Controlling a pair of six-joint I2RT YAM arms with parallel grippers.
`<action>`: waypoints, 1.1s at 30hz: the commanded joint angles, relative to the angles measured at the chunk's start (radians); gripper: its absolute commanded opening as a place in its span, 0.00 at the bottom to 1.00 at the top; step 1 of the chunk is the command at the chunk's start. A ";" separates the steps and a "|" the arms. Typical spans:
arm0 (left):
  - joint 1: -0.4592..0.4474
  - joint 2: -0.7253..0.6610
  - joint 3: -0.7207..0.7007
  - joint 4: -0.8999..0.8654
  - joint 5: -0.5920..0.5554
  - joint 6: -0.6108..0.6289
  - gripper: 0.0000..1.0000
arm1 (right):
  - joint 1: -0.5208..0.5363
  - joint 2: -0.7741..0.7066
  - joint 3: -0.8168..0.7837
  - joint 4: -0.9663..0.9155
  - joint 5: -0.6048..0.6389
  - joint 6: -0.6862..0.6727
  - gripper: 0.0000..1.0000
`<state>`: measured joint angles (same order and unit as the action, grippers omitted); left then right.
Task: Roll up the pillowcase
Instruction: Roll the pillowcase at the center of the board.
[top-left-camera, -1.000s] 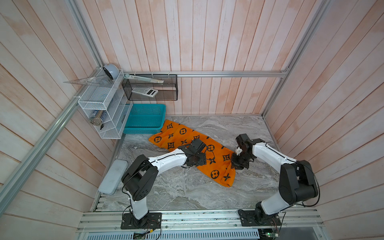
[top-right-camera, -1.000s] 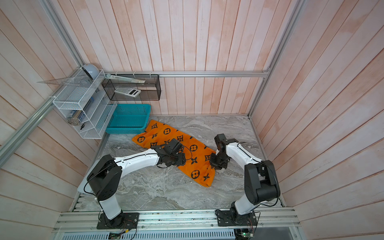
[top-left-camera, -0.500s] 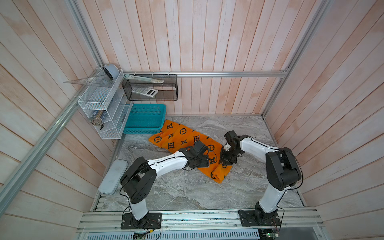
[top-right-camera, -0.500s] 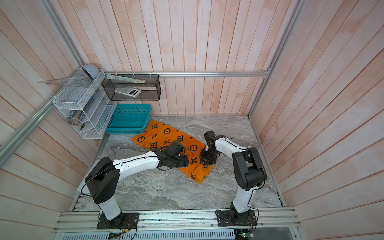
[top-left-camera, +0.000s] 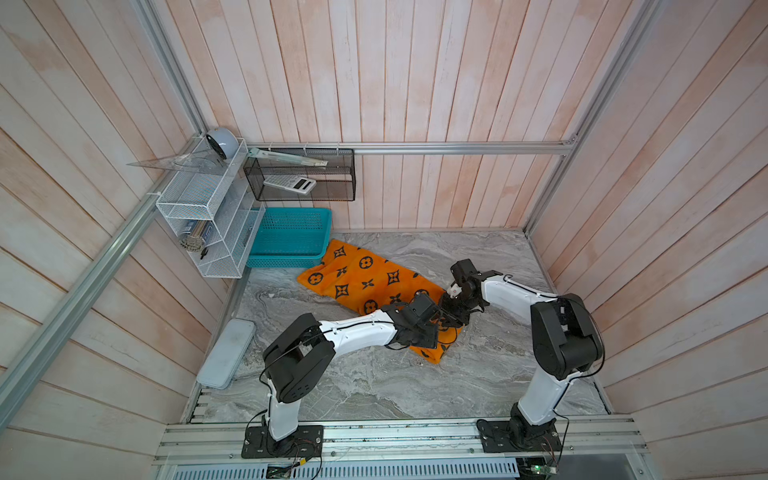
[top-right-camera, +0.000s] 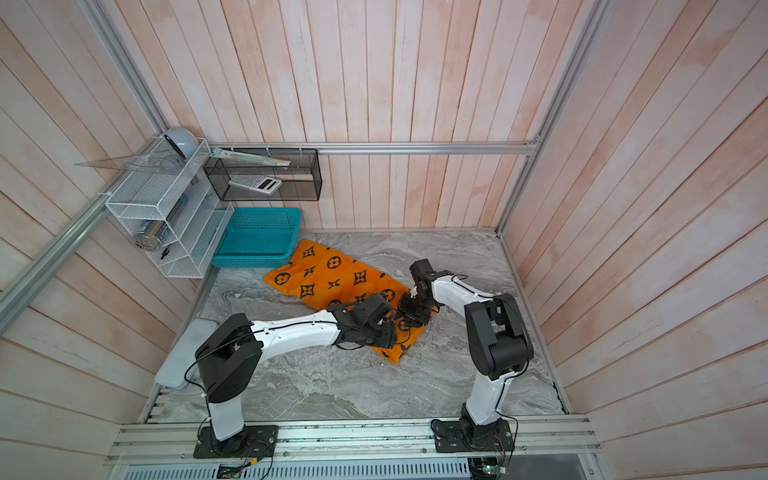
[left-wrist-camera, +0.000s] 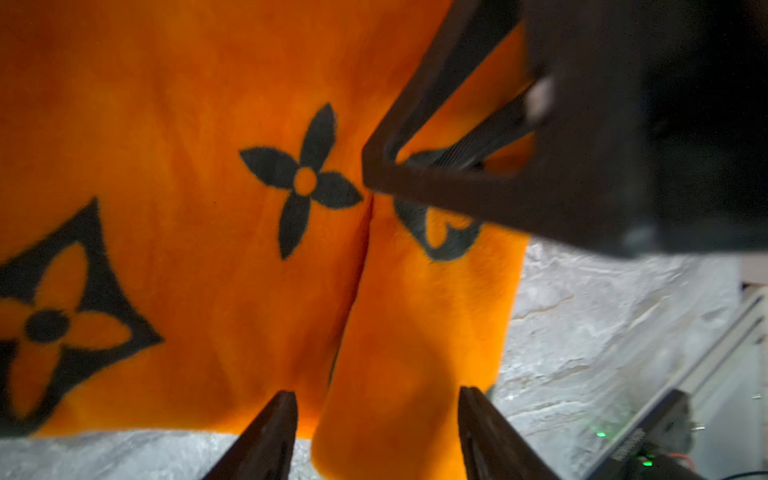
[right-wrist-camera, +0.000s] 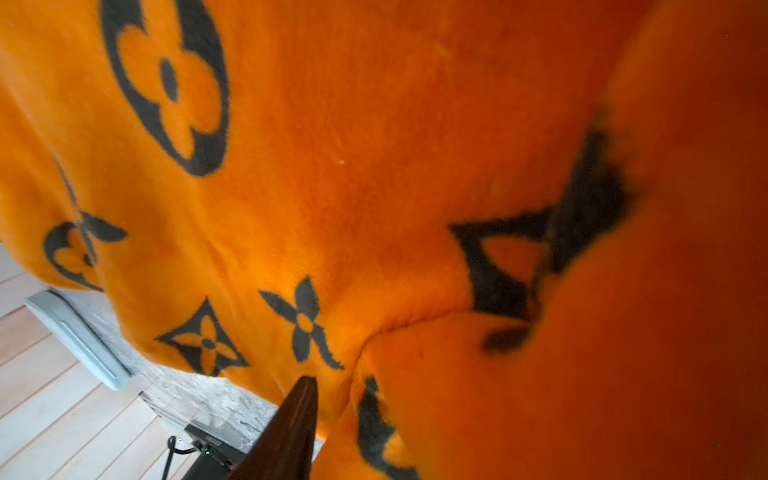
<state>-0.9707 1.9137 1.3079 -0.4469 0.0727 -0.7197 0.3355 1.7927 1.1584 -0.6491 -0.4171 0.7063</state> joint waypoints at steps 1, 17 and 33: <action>0.005 0.040 0.018 -0.062 -0.062 -0.005 0.60 | -0.028 -0.059 -0.008 0.029 0.006 0.015 0.44; 0.006 0.054 -0.017 -0.059 -0.084 -0.036 0.54 | -0.180 -0.429 -0.345 0.034 -0.068 -0.134 0.76; 0.013 0.045 -0.008 -0.054 -0.063 -0.050 0.58 | -0.104 -0.148 -0.353 0.268 -0.073 0.019 0.40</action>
<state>-0.9684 1.9617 1.3071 -0.4797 0.0132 -0.7666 0.2218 1.6161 0.8143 -0.4263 -0.5003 0.6834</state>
